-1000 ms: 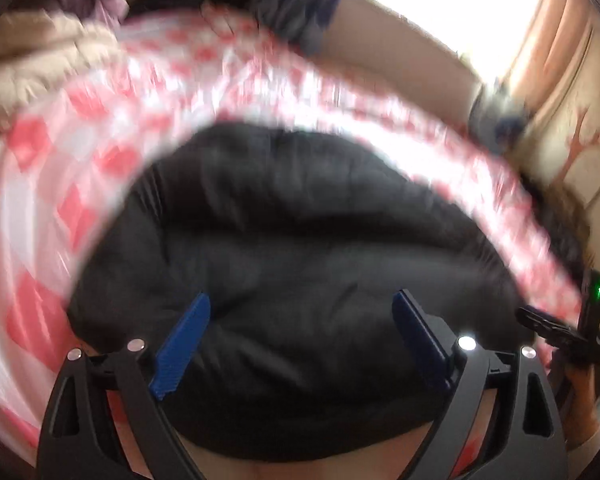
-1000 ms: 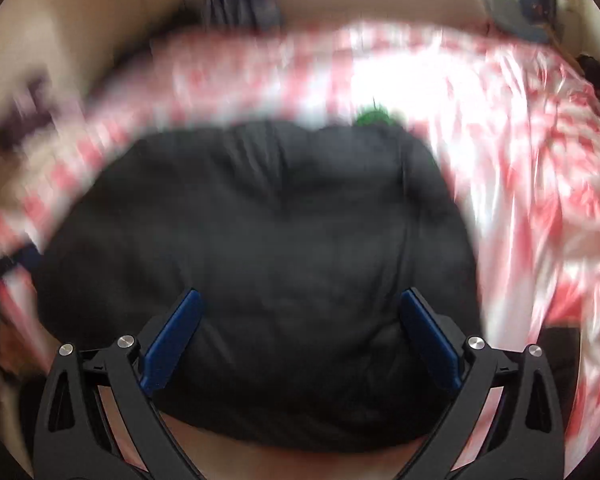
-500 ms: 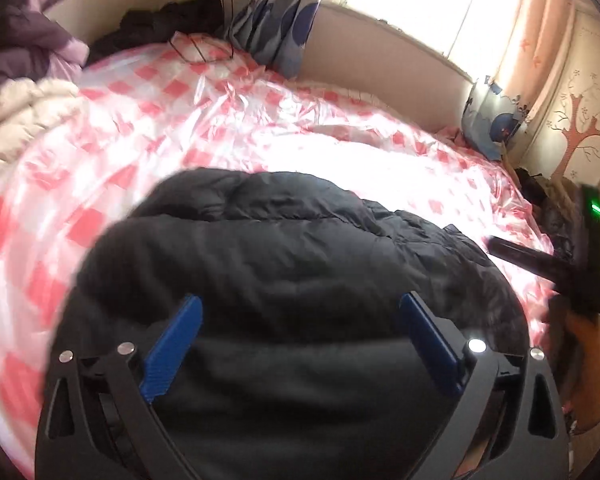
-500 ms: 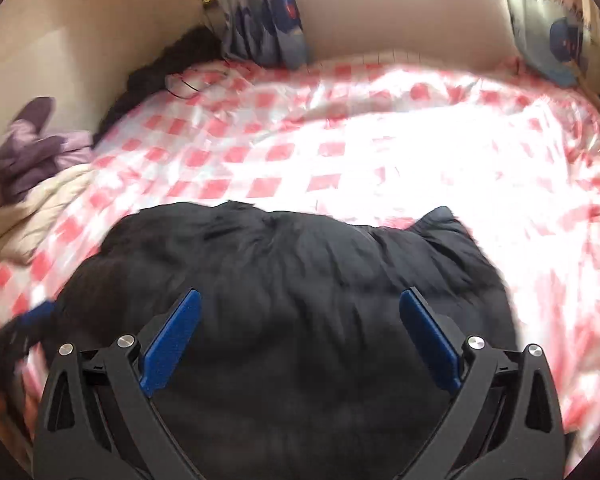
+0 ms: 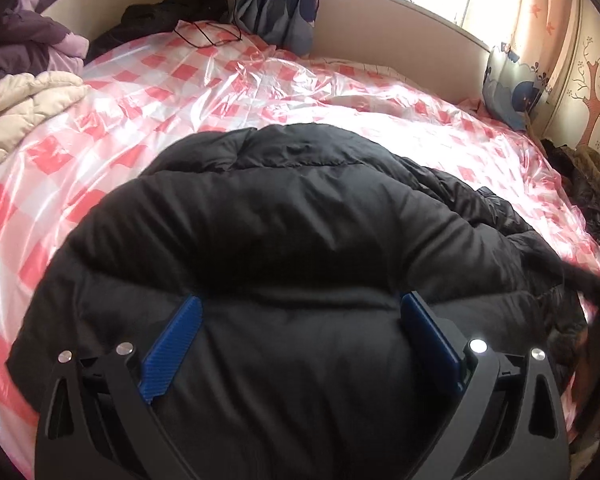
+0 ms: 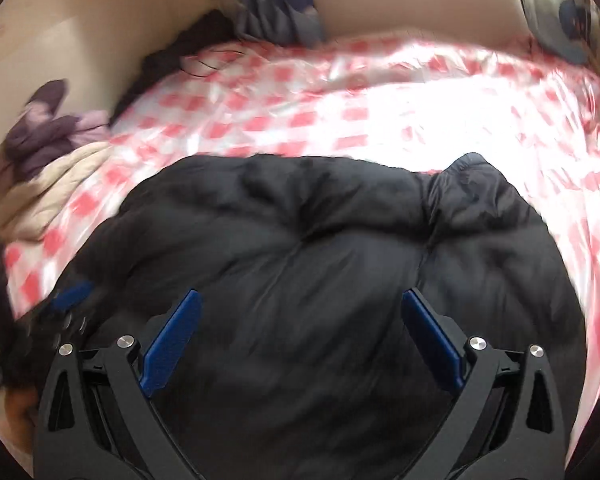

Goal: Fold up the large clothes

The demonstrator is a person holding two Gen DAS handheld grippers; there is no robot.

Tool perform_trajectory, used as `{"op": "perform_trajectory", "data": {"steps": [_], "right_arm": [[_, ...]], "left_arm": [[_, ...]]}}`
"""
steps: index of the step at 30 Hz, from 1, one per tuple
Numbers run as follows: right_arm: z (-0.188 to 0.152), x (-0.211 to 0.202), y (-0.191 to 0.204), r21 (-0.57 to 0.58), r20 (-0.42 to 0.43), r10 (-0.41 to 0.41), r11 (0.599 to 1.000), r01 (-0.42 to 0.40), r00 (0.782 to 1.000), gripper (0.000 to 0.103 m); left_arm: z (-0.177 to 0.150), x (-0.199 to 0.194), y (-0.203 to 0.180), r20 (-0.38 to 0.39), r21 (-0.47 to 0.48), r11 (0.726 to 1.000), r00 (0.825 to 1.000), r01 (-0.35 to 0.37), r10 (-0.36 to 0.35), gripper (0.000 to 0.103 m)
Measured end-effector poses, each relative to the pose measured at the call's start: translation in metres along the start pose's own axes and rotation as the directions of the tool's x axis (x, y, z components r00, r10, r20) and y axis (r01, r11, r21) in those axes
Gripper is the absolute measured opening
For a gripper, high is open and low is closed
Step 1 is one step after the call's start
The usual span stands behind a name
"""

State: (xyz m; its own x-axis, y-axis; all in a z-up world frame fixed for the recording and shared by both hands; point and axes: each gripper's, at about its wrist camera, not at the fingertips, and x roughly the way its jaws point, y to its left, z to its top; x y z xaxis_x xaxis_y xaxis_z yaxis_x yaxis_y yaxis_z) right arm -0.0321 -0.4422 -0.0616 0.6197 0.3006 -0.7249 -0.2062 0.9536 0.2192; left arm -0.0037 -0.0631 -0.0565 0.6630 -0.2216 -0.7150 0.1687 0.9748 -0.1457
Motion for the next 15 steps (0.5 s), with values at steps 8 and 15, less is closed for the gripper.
{"op": "perform_trajectory", "data": {"steps": [8, 15], "right_arm": [[-0.028, -0.016, 0.006, 0.011, -0.028, -0.020, 1.000, 0.021, 0.999, 0.097], [-0.064, -0.065, -0.037, 0.181, 0.072, -0.152, 0.974, 0.137, 0.986, 0.097]], "left_arm": [[-0.028, -0.040, 0.000, 0.096, 0.044, 0.995, 0.992, -0.085, 0.080, 0.096], [-0.032, -0.064, 0.014, 0.160, 0.062, 0.991, 0.981, -0.118, 0.107, 0.096]]}}
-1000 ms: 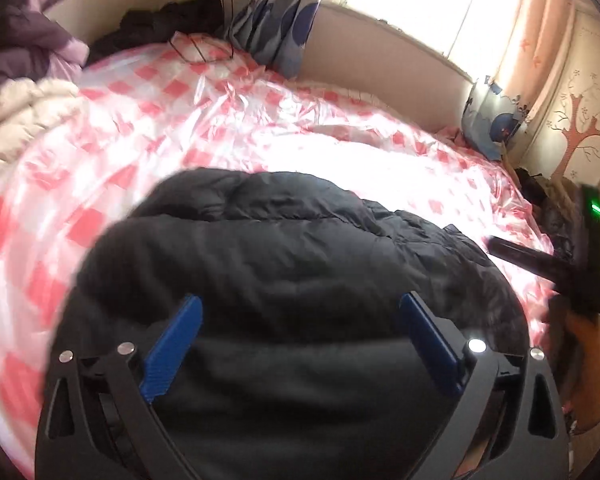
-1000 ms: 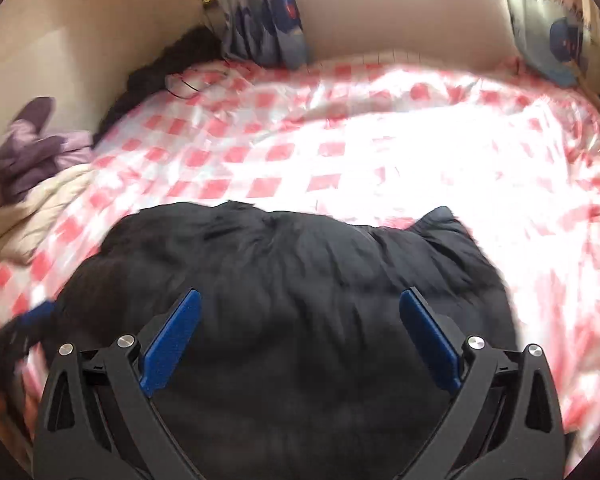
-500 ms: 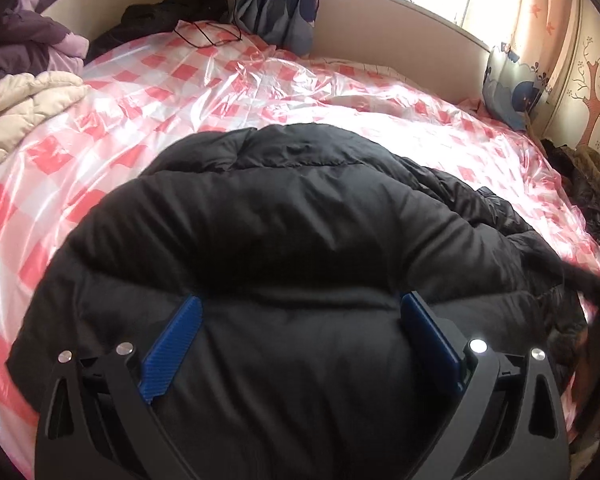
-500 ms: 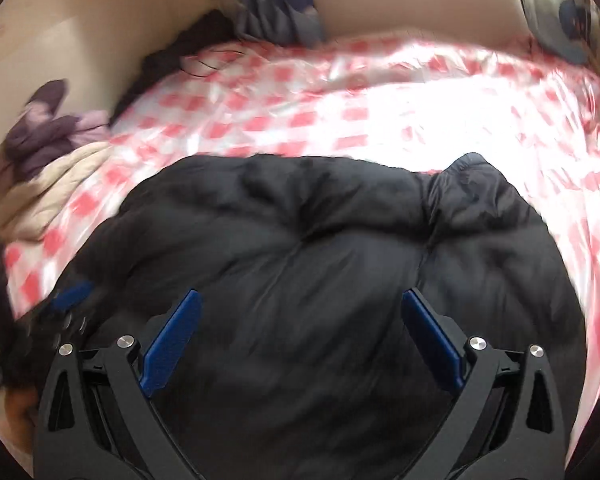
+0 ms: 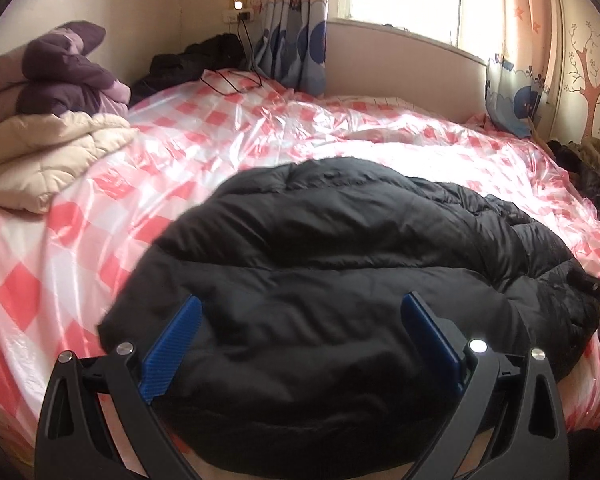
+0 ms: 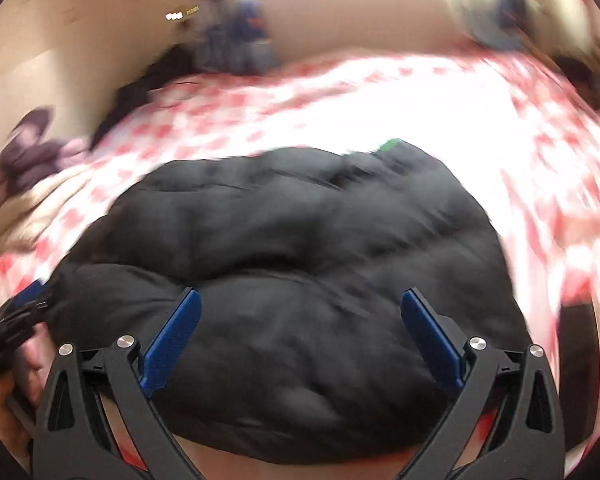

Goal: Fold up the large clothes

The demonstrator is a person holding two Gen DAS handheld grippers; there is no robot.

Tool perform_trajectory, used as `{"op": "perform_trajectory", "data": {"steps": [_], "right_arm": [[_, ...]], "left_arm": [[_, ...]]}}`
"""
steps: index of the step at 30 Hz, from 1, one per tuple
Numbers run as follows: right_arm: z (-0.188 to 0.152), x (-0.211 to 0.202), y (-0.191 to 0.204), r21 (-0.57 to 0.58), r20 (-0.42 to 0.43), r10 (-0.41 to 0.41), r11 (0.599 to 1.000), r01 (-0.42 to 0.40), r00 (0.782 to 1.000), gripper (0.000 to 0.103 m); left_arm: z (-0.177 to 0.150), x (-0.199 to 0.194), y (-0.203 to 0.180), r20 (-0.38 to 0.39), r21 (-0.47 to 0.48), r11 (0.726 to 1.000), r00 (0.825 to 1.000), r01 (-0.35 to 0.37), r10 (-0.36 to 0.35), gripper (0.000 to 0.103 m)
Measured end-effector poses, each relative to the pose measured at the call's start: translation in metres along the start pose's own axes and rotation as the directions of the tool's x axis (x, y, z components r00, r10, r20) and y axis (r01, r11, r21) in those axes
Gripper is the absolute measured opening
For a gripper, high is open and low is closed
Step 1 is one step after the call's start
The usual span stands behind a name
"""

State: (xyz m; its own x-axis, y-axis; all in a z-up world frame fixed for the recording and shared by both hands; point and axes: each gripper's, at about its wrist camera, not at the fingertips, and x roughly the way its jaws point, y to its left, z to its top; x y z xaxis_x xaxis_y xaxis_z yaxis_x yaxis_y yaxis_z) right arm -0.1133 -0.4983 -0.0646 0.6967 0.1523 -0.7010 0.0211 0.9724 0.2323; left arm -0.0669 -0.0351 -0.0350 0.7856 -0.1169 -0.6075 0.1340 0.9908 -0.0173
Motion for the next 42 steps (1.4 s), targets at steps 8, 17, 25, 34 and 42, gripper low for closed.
{"op": "perform_trajectory", "data": {"steps": [8, 17, 25, 34, 42], "right_arm": [[-0.009, -0.001, 0.010, 0.040, -0.022, 0.003, 0.999, -0.002, 1.000, 0.097], [-0.008, 0.042, 0.135, -0.297, -0.046, 0.076, 0.951, -0.087, 0.996, 0.097], [0.013, 0.031, 0.127, -0.222, 0.012, 0.157, 0.964, -0.150, 0.988, 0.097], [0.033, 0.080, 0.094, -0.161, -0.179, 0.093, 0.979, -0.122, 0.980, 0.097], [0.017, -0.003, 0.040, -0.055, 0.053, 0.079, 0.996, -0.076, 0.995, 0.097]], "left_arm": [[-0.001, -0.019, 0.009, 0.053, 0.046, 0.999, 0.999, -0.007, 0.005, 0.096], [-0.004, -0.004, 0.023, 0.000, 0.030, 0.999, 1.000, 0.024, -0.024, 0.096], [-0.011, 0.042, 0.039, -0.213, -0.031, 0.998, 0.975, 0.062, -0.067, 0.096], [-0.013, 0.035, 0.031, -0.183, 0.010, 0.999, 0.983, 0.036, -0.033, 0.096], [-0.005, 0.020, 0.034, -0.104, 0.001, 0.999, 0.994, 0.038, -0.037, 0.096]]}}
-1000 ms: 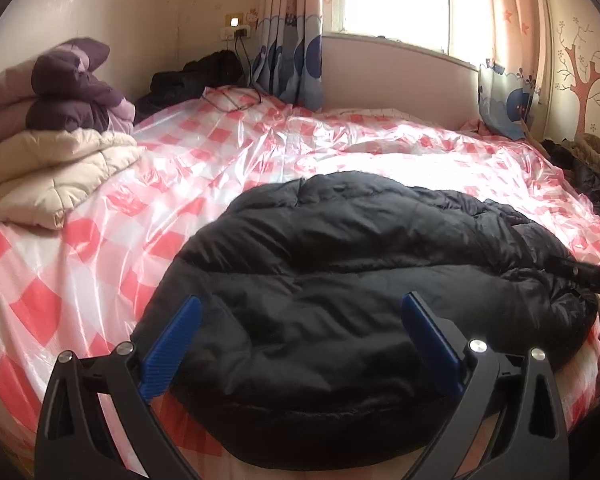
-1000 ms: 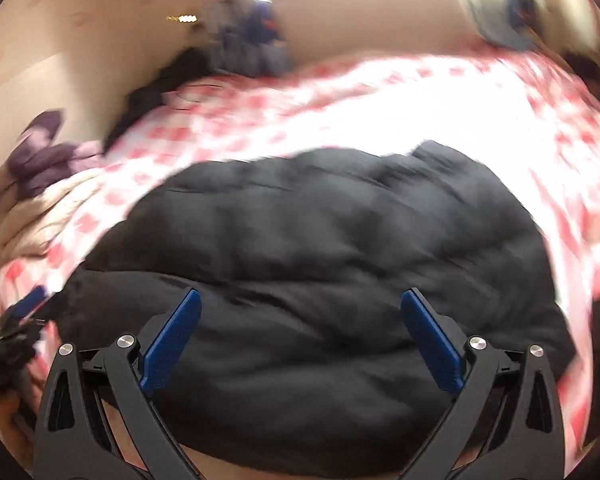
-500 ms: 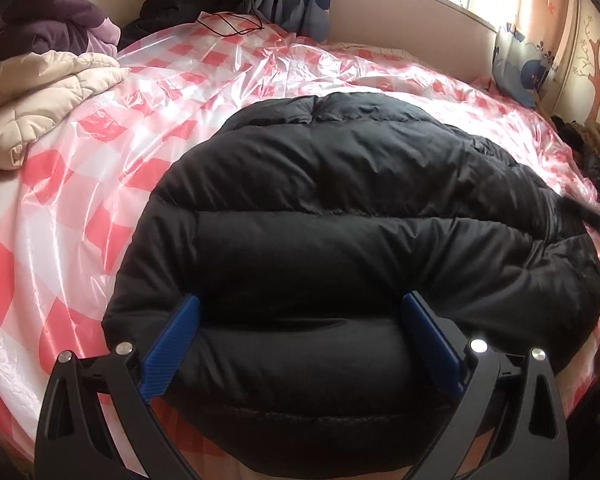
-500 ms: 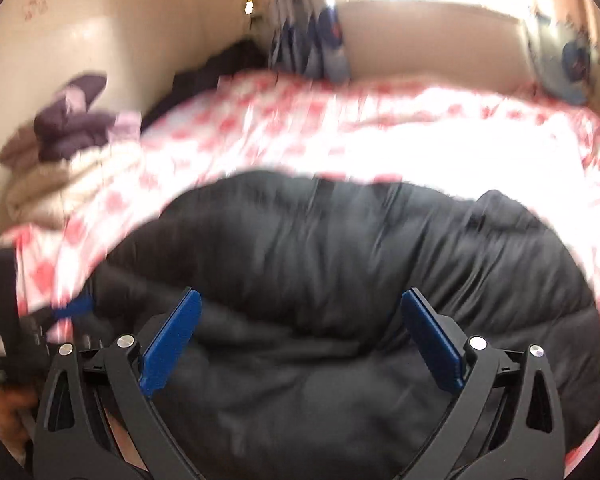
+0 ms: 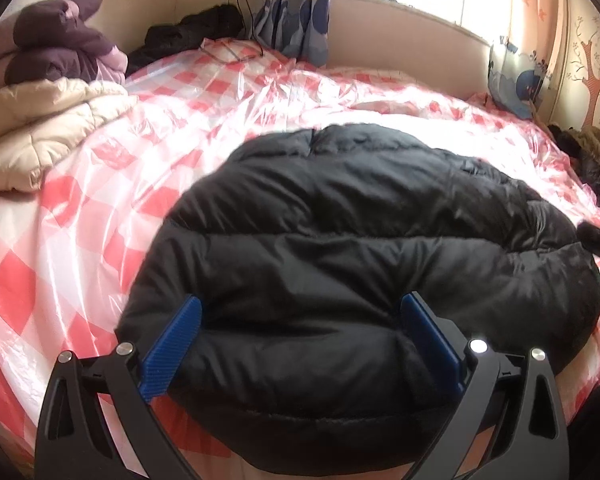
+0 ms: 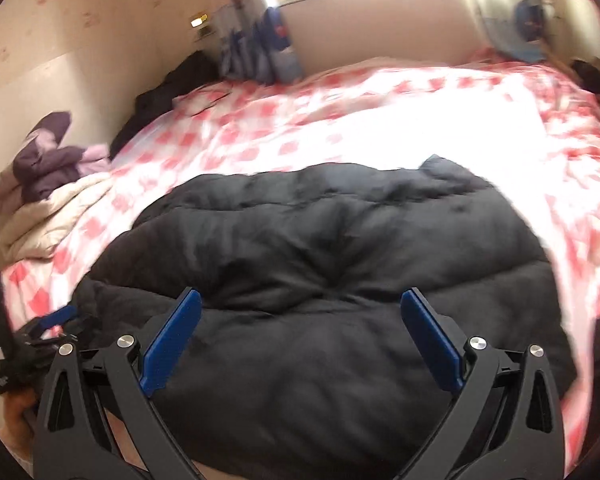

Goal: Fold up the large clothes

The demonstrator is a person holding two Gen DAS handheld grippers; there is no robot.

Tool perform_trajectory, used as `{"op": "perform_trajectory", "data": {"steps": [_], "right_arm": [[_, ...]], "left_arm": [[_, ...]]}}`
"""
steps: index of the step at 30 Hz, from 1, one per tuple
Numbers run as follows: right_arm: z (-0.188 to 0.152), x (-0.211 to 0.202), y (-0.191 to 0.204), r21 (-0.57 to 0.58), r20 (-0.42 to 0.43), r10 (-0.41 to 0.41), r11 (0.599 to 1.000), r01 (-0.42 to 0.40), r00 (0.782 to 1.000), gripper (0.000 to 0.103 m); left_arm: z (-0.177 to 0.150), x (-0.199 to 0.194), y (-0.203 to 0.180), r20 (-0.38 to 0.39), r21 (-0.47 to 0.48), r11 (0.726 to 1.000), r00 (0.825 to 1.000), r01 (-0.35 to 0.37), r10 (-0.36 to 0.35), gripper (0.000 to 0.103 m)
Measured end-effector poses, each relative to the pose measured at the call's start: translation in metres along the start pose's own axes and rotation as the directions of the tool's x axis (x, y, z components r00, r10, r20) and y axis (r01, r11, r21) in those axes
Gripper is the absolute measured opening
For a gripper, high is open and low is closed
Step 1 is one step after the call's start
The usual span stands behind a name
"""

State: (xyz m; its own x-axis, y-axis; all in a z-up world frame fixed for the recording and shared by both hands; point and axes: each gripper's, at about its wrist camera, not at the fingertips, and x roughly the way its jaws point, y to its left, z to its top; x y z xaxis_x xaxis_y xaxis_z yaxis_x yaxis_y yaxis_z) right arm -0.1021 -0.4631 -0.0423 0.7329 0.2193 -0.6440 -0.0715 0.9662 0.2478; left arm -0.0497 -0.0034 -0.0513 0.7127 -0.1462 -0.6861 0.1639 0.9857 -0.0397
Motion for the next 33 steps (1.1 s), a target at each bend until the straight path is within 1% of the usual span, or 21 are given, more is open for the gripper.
{"op": "perform_trajectory", "data": {"steps": [1, 3, 4, 5, 6, 10, 13, 16, 17, 19, 20, 21, 23, 25, 26, 27, 29, 30, 31, 32, 33], "right_arm": [[0.000, 0.000, -0.002, 0.007, -0.008, -0.013, 1.000, 0.013, 1.000, 0.097], [-0.012, -0.002, -0.021, 0.030, -0.048, -0.075, 0.997, 0.077, 0.996, 0.097], [-0.018, 0.010, -0.032, 0.041, -0.127, -0.115, 0.992, 0.121, 0.985, 0.097], [-0.022, 0.019, -0.043, 0.049, -0.183, -0.113, 0.991, 0.124, 0.977, 0.097], [-0.026, 0.024, -0.048, 0.051, -0.203, -0.096, 0.993, 0.108, 0.975, 0.097], [-0.028, 0.014, -0.047, 0.061, -0.191, -0.085, 0.993, 0.099, 0.978, 0.097], [-0.027, 0.000, -0.048, 0.083, -0.142, -0.066, 0.994, 0.078, 0.988, 0.097], [-0.027, -0.022, -0.060, 0.128, -0.084, -0.063, 0.989, 0.074, 0.994, 0.097], [-0.028, -0.024, -0.068, 0.153, -0.094, -0.072, 0.985, 0.086, 0.993, 0.097], [-0.034, -0.011, -0.085, 0.186, -0.199, -0.087, 0.975, 0.124, 0.976, 0.097], [-0.035, -0.009, -0.089, 0.193, -0.224, -0.072, 0.974, 0.117, 0.972, 0.097], [-0.035, -0.013, -0.089, 0.197, -0.215, -0.076, 0.973, 0.119, 0.974, 0.097], [-0.031, -0.027, -0.081, 0.186, -0.163, -0.076, 0.977, 0.107, 0.984, 0.097], [-0.031, -0.044, -0.059, 0.145, -0.086, -0.017, 0.989, 0.029, 0.996, 0.097], [-0.033, -0.044, -0.049, 0.133, -0.094, 0.039, 0.991, -0.026, 0.995, 0.097], [-0.038, -0.041, -0.038, 0.137, -0.126, 0.134, 0.984, -0.116, 0.983, 0.097], [-0.052, -0.034, -0.023, 0.193, -0.164, 0.276, 0.951, -0.243, 0.947, 0.097], [-0.061, -0.029, -0.016, 0.215, -0.184, 0.312, 0.938, -0.272, 0.932, 0.097], [-0.068, -0.022, -0.008, 0.220, -0.218, 0.344, 0.929, -0.298, 0.913, 0.097], [-0.075, -0.015, 0.001, 0.212, -0.246, 0.356, 0.927, -0.309, 0.901, 0.097], [-0.082, -0.009, 0.011, 0.199, -0.265, 0.359, 0.929, -0.313, 0.895, 0.097]], "left_arm": [[0.000, -0.003, -0.001, 0.016, 0.005, 1.000, 1.000, -0.003, 0.003, 0.096], [0.001, -0.007, -0.002, 0.037, 0.008, 1.000, 0.999, -0.004, 0.004, 0.096], [0.002, -0.009, -0.003, 0.045, 0.008, 1.000, 0.999, -0.005, 0.004, 0.096], [0.002, -0.009, -0.004, 0.051, 0.010, 1.000, 0.999, -0.005, 0.005, 0.096], [0.002, -0.010, -0.005, 0.057, 0.012, 1.000, 0.998, -0.008, 0.007, 0.096], [0.004, -0.017, -0.008, 0.097, 0.026, 1.000, 0.995, 0.000, -0.002, 0.096], [0.005, -0.023, -0.011, 0.128, 0.036, 0.999, 0.992, 0.009, -0.014, 0.096], [0.006, -0.028, -0.011, 0.148, 0.036, 0.999, 0.989, 0.018, -0.023, 0.096], [0.006, -0.029, -0.012, 0.152, 0.033, 0.999, 0.988, 0.021, -0.026, 0.096], [0.008, -0.029, -0.011, 0.154, 0.023, 0.999, 0.988, 0.032, -0.035, 0.096], [0.008, -0.028, -0.010, 0.147, 0.018, 0.999, 0.988, 0.040, -0.042, 0.096], [0.009, -0.025, -0.008, 0.131, 0.003, 0.998, 0.990, 0.060, -0.060, 0.096], [0.011, -0.016, 0.004, 0.080, -0.073, 0.988, 0.988, 0.137, -0.131, 0.096], [0.012, -0.004, 0.023, 0.030, -0.184, 0.956, 0.974, 0.227, -0.225, 0.096], [0.011, 0.004, 0.039, 0.011, -0.286, 0.910, 0.951, 0.300, -0.310, 0.096], [0.009, 0.009, 0.052, 0.015, -0.365, 0.863, 0.929, 0.349, -0.369, 0.096], [0.003, 0.016, 0.081, 0.069, -0.515, 0.736, 0.877, 0.440, -0.476, 0.096], [0.001, 0.017, 0.090, 0.092, -0.548, 0.697, 0.862, 0.462, -0.499, 0.096], [-0.001, 0.016, 0.096, 0.107, -0.566, 0.678, 0.857, 0.470, -0.504, 0.096], [-0.003, 0.014, 0.102, 0.123, -0.578, 0.667, 0.858, 0.470, -0.498, 0.096], [-0.004, 0.012, 0.106, 0.128, -0.581, 0.667, 0.862, 0.466, -0.490, 0.096]]}}
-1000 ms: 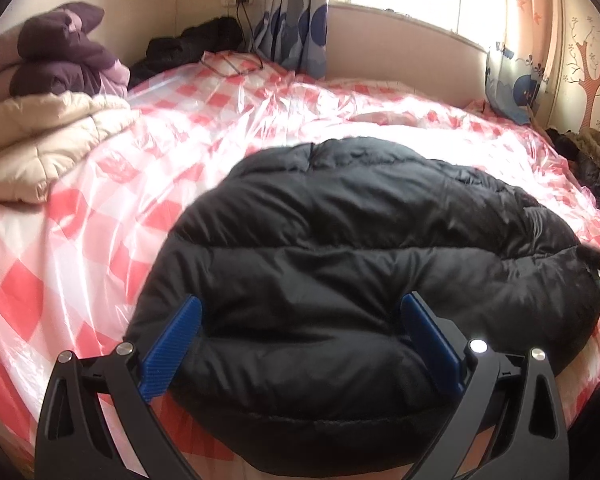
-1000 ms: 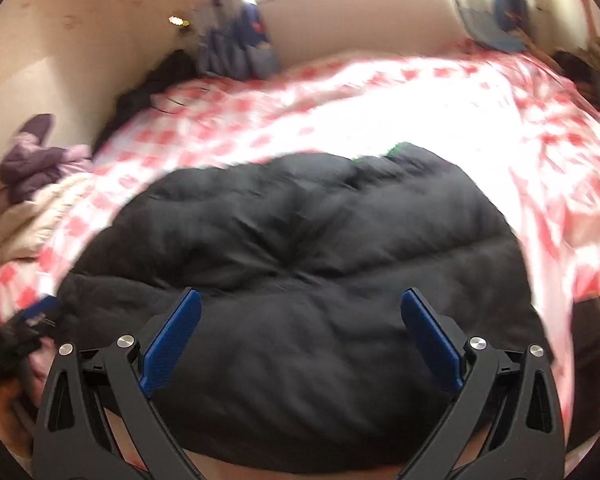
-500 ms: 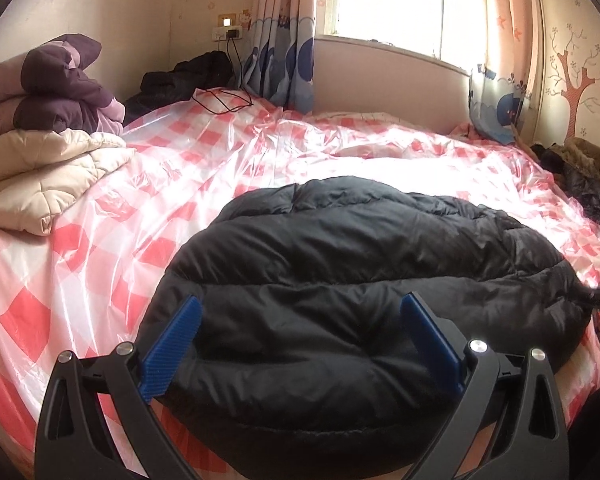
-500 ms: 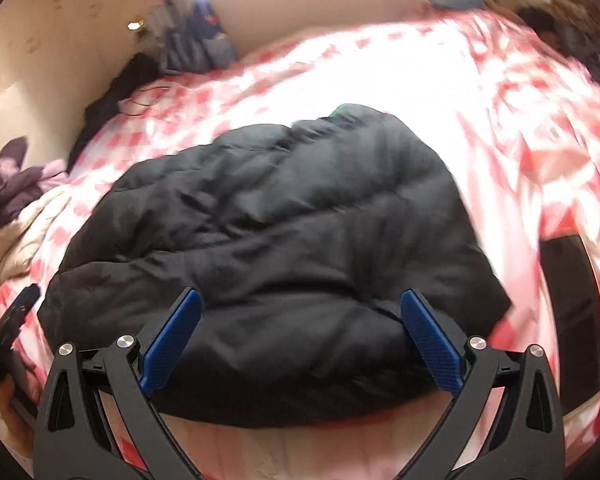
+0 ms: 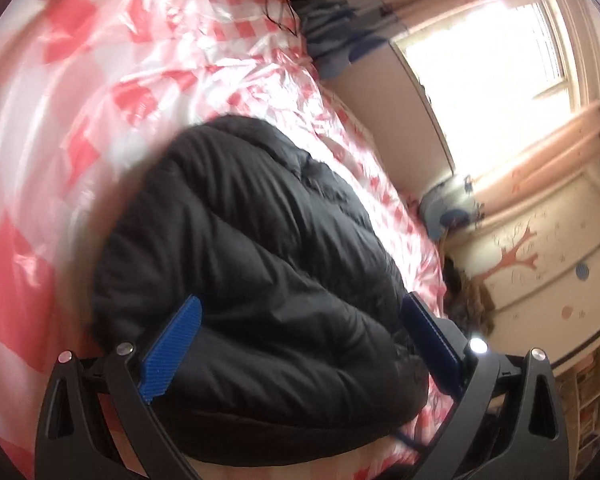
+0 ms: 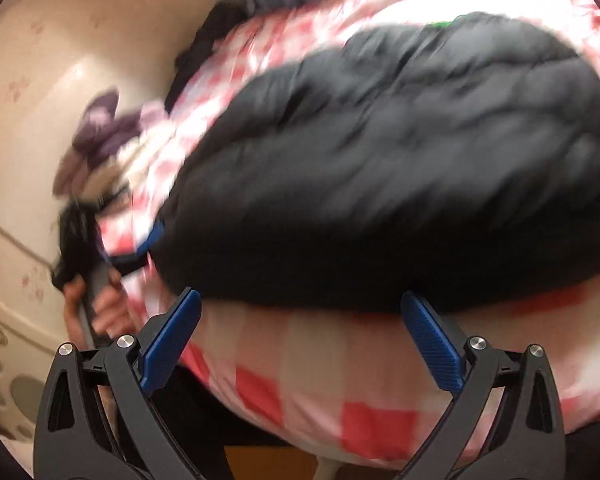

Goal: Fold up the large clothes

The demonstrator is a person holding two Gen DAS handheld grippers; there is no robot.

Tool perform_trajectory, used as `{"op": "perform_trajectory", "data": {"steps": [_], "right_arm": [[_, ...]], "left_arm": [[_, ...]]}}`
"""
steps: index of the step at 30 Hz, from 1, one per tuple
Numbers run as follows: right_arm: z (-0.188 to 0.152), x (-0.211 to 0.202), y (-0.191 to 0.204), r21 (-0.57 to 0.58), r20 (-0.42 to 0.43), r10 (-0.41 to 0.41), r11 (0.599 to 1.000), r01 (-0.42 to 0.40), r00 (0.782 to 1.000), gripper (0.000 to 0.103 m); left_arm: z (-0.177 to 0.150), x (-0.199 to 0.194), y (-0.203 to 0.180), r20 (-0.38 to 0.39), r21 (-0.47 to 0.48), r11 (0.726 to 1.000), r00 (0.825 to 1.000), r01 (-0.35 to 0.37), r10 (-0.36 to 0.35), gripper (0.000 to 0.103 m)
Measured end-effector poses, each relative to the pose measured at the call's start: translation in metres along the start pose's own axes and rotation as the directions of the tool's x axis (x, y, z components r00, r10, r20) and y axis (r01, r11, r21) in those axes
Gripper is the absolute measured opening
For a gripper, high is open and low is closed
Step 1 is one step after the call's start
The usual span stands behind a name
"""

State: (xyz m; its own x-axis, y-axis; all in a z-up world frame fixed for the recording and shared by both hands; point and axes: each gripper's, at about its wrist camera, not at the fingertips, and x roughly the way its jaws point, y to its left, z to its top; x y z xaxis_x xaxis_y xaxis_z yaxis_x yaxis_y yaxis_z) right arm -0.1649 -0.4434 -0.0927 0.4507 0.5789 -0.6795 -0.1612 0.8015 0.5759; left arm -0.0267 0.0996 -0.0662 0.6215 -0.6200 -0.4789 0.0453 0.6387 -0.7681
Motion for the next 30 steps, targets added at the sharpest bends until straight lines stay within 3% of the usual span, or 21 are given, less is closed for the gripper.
{"op": "perform_trajectory", "data": {"steps": [4, 6, 10, 13, 16, 20, 23, 26, 30], "right_arm": [[-0.007, 0.034, 0.021, -0.052, -0.063, 0.039, 0.998, -0.042, 0.997, 0.097], [-0.001, 0.050, 0.031, -0.071, -0.084, 0.073, 0.994, -0.079, 0.994, 0.097], [0.022, 0.052, 0.031, 0.051, -0.009, 0.189, 0.981, -0.189, 0.982, 0.097], [0.039, 0.045, 0.025, 0.138, 0.033, 0.253, 0.957, -0.256, 0.967, 0.097], [0.052, 0.042, 0.029, 0.146, 0.048, 0.281, 0.947, -0.285, 0.959, 0.097], [0.059, 0.038, 0.028, 0.142, 0.048, 0.300, 0.942, -0.304, 0.953, 0.097], [0.053, 0.043, 0.027, 0.132, -0.003, 0.287, 0.950, -0.284, 0.958, 0.097], [0.036, 0.014, 0.014, 0.088, -0.027, 0.198, 0.977, -0.195, 0.980, 0.097], [0.024, -0.037, -0.064, 0.239, -0.016, 0.048, 0.970, -0.042, 0.999, 0.097]], "left_arm": [[-0.011, -0.028, 0.002, -0.006, -0.010, 1.000, 1.000, -0.014, 0.014, 0.096], [-0.021, -0.035, 0.008, -0.053, -0.053, 0.999, 0.999, 0.005, -0.008, 0.096], [-0.046, -0.036, 0.016, -0.150, -0.141, 0.989, 0.987, 0.038, -0.060, 0.096], [-0.061, -0.018, 0.012, -0.215, -0.202, 0.976, 0.968, 0.085, -0.129, 0.096], [-0.072, 0.009, 0.000, -0.258, -0.217, 0.971, 0.953, 0.102, -0.158, 0.096], [-0.075, 0.044, 0.001, -0.257, -0.275, 0.958, 0.955, 0.075, -0.149, 0.096], [-0.056, 0.059, 0.009, -0.167, -0.336, 0.940, 0.979, 0.059, -0.121, 0.096], [-0.039, 0.056, 0.007, -0.126, -0.371, 0.924, 0.981, 0.091, -0.147, 0.096], [-0.026, 0.058, -0.013, -0.155, -0.277, 0.960, 0.983, 0.049, -0.095, 0.096]]}}
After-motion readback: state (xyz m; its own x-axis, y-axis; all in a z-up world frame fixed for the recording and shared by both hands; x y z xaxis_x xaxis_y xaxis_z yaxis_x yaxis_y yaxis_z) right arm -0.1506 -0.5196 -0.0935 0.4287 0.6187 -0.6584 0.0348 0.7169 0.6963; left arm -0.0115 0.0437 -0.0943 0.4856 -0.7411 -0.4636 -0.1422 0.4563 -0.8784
